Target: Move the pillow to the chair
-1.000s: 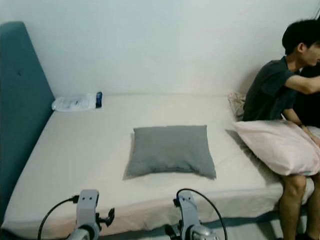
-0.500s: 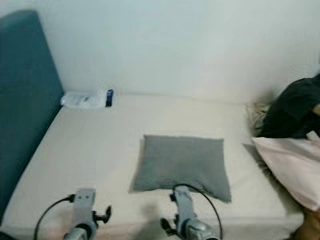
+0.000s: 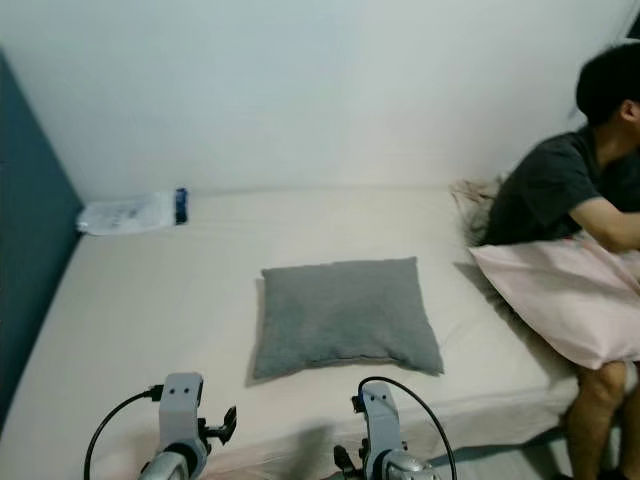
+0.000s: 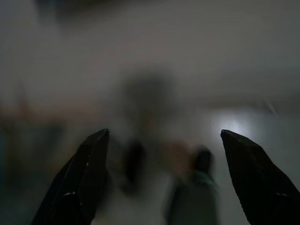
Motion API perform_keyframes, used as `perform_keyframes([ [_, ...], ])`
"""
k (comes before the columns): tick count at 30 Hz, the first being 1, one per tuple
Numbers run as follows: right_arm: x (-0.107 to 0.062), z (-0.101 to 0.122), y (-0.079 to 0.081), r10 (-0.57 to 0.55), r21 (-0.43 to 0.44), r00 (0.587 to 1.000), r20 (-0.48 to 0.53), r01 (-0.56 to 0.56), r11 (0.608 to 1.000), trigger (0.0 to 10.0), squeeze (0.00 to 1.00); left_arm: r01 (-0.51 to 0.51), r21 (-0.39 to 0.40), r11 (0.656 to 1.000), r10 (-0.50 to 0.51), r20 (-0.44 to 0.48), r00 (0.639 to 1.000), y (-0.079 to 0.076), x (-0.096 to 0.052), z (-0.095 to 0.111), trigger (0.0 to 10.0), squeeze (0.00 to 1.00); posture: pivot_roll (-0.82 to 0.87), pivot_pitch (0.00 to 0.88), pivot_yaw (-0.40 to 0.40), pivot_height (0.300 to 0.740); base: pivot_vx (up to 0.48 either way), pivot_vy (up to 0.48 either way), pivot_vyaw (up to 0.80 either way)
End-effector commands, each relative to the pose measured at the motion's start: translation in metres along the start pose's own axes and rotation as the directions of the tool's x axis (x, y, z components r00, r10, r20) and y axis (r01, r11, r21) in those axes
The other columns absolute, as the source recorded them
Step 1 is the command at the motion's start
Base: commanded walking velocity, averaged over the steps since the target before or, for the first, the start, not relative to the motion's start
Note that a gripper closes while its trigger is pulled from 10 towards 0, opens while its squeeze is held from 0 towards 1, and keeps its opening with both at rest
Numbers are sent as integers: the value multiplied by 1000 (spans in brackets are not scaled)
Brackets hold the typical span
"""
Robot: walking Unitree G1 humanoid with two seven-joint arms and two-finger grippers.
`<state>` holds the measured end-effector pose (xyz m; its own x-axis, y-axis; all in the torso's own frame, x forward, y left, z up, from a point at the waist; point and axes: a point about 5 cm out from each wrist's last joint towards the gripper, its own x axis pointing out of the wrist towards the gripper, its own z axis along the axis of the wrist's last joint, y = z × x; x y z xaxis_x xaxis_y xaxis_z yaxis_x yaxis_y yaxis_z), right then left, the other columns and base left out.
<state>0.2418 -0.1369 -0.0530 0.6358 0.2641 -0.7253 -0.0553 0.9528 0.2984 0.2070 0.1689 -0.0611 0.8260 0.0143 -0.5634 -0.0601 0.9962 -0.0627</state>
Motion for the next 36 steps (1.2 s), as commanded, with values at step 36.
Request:
perform_keyframes([
  [36,-47,188,-45,-166,562,747,644,-315,764,10000,0,-9,110,994,-8,154,988,19,9,39,10000,0,32,89,-59,657,0,0,0],
])
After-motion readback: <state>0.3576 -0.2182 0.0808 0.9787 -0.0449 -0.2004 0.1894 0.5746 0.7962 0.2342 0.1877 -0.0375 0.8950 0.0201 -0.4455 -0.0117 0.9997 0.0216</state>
